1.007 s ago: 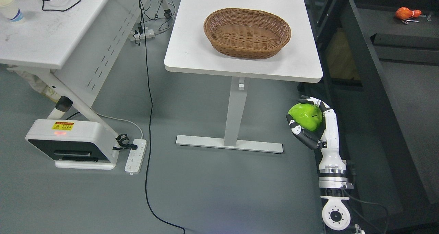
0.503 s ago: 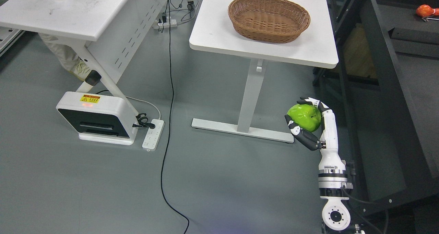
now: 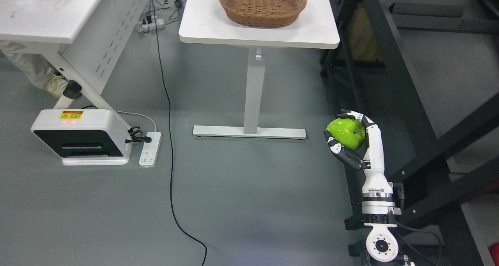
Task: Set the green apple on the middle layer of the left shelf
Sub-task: 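Hold the green apple in the right hand while turning toward the shelf, then carry the green apple over the shelf layer beside the other fruit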
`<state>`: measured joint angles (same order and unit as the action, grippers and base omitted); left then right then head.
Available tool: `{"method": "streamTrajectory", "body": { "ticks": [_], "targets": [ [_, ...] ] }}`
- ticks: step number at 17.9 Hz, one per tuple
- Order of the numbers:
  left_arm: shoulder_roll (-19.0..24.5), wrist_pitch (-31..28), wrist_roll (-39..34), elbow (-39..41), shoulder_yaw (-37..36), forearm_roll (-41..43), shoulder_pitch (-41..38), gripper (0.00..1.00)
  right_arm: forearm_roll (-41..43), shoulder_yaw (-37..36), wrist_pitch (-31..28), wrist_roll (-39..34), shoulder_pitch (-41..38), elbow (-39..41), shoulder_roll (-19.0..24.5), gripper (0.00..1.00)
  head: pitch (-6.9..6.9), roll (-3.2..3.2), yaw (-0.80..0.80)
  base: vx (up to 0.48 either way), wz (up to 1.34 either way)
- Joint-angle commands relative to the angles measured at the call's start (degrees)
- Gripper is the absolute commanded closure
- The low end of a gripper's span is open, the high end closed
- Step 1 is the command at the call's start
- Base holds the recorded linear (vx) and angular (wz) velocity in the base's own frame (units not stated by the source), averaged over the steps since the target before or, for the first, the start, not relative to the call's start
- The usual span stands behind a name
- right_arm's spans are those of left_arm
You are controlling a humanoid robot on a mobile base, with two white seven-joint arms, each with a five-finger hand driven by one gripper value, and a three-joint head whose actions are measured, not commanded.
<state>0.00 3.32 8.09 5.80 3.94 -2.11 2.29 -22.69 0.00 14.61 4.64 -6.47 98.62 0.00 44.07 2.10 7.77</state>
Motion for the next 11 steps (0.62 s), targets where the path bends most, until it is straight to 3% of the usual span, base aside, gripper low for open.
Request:
{"method": "streamTrajectory", "body": {
  "ticks": [1,11],
  "targets": [
    [1.00,0.02,0.00,0.00,0.02,0.00,0.00,0.00,0.01,0.79,-0.02,0.02,0.05,-0.01,-1.00,0.99,0.00,0.00,0.00,-0.122,-0.51],
    [1.00,0.02,0.00,0.00,0.02,0.00,0.00,0.00,0.01,1.14,-0.02,0.02,-0.12,-0.01,-1.00,0.99,0.00,0.00,0.00,-0.110,-0.69]
  ]
}}
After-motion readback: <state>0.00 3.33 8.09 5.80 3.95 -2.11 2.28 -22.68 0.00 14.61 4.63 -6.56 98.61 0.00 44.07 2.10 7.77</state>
